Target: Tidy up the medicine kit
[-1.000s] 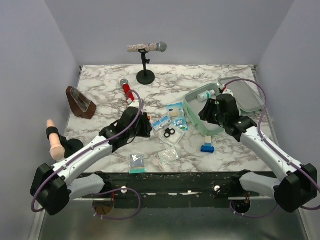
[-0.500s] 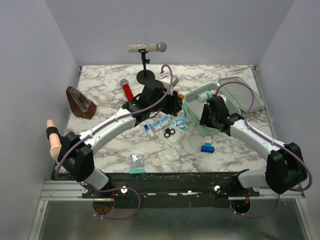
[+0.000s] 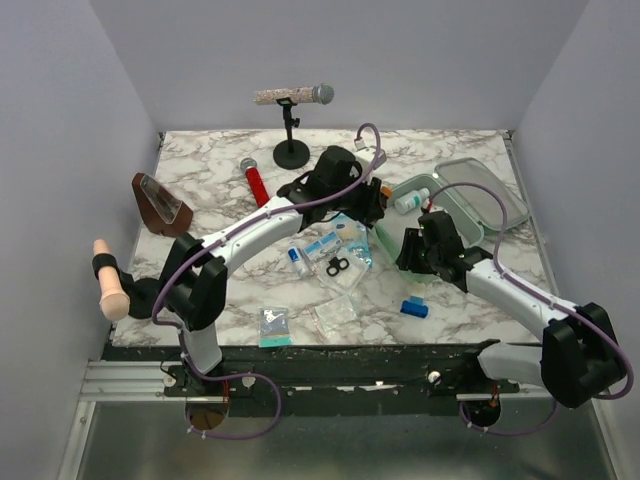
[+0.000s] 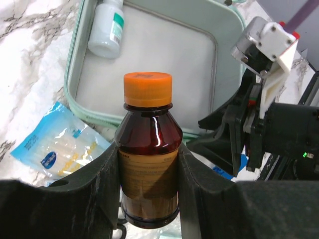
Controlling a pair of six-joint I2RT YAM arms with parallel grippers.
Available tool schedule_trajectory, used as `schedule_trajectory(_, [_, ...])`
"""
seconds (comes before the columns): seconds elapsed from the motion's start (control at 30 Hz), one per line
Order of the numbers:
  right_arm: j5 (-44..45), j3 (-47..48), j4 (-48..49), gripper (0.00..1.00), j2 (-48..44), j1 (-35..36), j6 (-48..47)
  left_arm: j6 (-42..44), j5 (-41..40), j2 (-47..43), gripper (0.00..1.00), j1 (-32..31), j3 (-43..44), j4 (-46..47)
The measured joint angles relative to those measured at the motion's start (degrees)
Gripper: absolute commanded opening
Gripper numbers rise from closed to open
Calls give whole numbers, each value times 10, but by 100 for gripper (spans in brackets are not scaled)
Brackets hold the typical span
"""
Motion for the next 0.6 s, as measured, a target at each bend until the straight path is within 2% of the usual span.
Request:
schedule_trajectory(0.13, [-18,-10,-12,54,-37,1,-5,5,7,21,31,-3,31,-4])
schedule_trajectory(0.3, [-30,-9,-35,67,-80,2,-2,14,15,63,31,-8,102,-17])
schedule_trajectory(0.6, [48,88,-114,70,-172,2,37,53,16,186,31,-33,239,-72])
